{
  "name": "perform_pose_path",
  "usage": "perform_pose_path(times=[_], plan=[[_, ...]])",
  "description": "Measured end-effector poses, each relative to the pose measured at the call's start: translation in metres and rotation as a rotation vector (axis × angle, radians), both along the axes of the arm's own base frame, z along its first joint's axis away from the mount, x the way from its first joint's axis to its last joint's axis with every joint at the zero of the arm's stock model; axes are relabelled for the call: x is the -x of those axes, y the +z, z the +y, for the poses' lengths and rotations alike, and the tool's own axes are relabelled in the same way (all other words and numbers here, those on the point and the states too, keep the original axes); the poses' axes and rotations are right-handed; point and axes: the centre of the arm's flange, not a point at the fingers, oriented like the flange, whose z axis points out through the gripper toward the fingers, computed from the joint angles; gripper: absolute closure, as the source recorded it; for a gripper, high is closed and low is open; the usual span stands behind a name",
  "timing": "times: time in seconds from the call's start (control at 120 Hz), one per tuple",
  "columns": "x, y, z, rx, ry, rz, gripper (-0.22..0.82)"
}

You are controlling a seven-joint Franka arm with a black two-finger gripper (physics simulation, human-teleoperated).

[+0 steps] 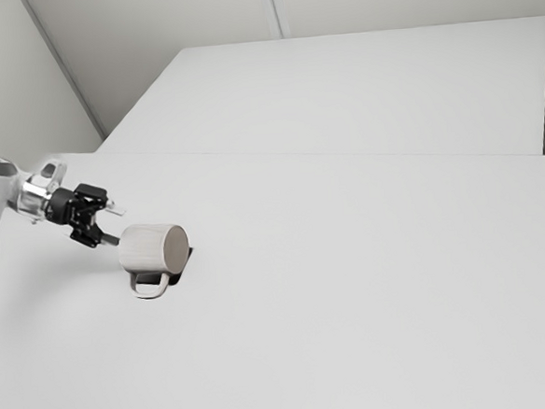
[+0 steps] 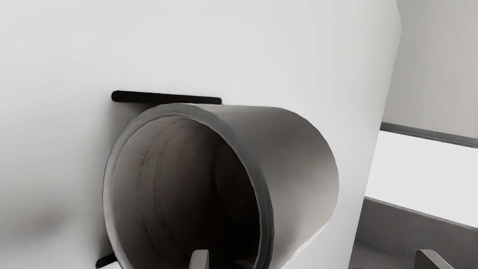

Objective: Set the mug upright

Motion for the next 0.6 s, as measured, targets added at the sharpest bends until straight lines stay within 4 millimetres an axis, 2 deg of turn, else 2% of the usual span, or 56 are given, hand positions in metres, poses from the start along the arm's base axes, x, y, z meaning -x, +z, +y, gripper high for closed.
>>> perform_pose_path(times=[0.217,0.333,0.367,0.5,0.6], plan=[[-0.003,-0.036,-0.008,0.116,0.004,-0.116,0.0],[-0.001,-0.04,-0.014,0.168,-0.004,-0.17,0.0],[0.0,-0.04,-0.015,0.176,-0.009,-0.184,0.05],[0.001,-0.038,-0.018,0.194,-0.034,-0.23,0.41],[0.002,-0.037,-0.019,0.201,-0.049,-0.255,0.58]])
